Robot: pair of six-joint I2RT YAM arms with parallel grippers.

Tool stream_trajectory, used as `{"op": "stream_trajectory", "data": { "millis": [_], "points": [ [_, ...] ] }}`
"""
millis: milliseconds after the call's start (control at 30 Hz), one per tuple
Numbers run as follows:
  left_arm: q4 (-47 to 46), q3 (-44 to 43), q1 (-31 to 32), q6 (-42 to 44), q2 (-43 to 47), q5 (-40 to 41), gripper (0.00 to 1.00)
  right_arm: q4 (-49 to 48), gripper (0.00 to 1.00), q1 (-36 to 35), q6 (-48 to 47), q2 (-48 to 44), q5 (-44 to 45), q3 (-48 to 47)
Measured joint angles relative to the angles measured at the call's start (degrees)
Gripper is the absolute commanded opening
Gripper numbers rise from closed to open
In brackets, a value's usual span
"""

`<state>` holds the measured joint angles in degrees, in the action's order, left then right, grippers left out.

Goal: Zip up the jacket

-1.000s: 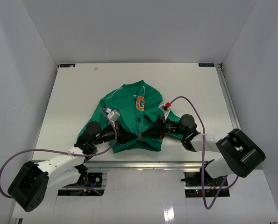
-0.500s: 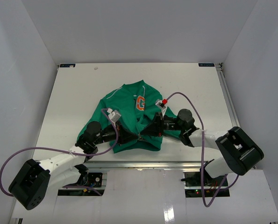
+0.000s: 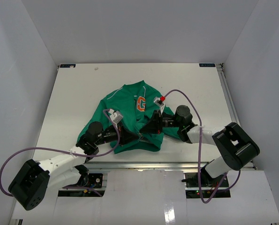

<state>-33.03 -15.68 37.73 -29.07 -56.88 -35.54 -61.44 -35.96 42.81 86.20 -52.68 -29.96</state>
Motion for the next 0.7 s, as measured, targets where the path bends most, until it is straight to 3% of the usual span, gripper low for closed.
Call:
{"op": "stream_trajectory", "data": {
  "millis": [67,167,300,700],
  "points": [
    [0.77,-0.1,0.15,0.17,0.33,0.87,0.0,0.01,0.08,0.01,0.0,0.03,0.04,-0.01],
    [2.36,-0.13,0.56,-0.08,2.08,2.64,0.24,-1.45,0.08,-0.01,0.23,0.03,0.42,0.65],
    [3.23,0.07,1.2,-1.28,5.28,4.52,0.41,-5.48,0.08,0.02,0.91,0.03,1.62,2.39],
    [4.19,0.31,1.49,-4.37,8.01,7.57,0.5,-12.01,0.08,0.3,4.72,1.48,2.77,5.84]
  ]
}}
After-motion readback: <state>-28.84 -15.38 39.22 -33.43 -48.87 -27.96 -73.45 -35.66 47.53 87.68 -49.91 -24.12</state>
